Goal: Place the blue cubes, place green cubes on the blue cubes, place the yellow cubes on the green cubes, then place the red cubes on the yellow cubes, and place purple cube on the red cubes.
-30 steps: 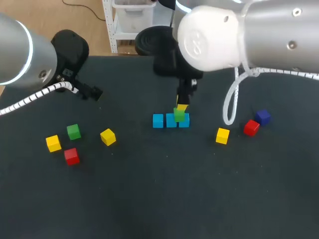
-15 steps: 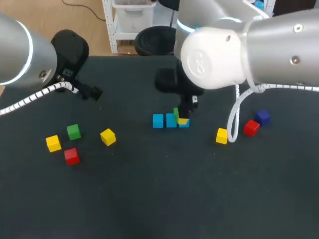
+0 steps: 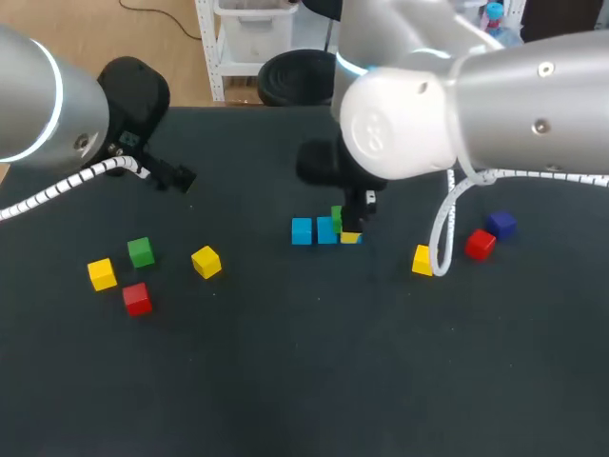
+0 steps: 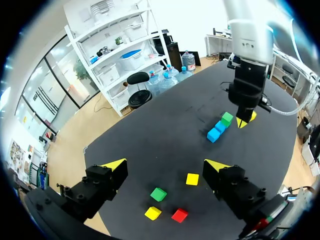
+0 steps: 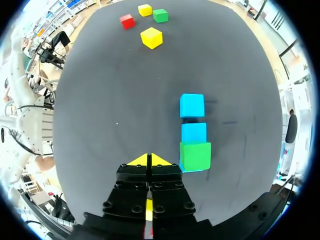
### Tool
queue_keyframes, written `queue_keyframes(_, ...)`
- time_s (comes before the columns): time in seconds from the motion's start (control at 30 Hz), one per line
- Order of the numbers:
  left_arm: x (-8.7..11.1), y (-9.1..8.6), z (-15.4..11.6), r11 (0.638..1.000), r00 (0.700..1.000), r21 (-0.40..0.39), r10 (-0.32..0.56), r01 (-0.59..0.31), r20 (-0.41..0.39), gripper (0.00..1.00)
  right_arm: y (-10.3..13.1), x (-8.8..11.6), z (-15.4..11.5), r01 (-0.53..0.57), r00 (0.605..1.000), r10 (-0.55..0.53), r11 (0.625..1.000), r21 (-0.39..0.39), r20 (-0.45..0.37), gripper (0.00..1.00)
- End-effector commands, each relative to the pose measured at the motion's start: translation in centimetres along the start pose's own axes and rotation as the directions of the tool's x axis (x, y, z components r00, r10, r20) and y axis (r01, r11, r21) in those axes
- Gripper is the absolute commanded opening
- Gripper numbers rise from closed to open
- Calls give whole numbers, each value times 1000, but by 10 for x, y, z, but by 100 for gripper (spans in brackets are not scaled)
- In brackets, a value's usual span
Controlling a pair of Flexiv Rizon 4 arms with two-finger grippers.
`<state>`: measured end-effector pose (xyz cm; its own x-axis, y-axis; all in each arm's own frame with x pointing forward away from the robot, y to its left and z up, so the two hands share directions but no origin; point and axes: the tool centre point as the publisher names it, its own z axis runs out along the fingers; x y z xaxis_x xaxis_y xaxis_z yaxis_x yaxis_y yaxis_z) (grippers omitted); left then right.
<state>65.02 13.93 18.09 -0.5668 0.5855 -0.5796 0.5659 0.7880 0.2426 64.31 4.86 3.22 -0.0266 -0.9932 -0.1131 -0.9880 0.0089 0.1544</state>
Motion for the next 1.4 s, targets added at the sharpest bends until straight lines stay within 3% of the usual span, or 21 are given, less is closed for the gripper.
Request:
queue_keyframes(0.03,0,1,1,1000,1000,4,1,-1,0,100,-4,-1,2,1,1000,-1,1000,-4,1,0)
queue_keyframes(1.4,0,1,1,1000,1000,4,1,-1,0,100,-23,0,9,11,1000,-11,1000,18,-2,0)
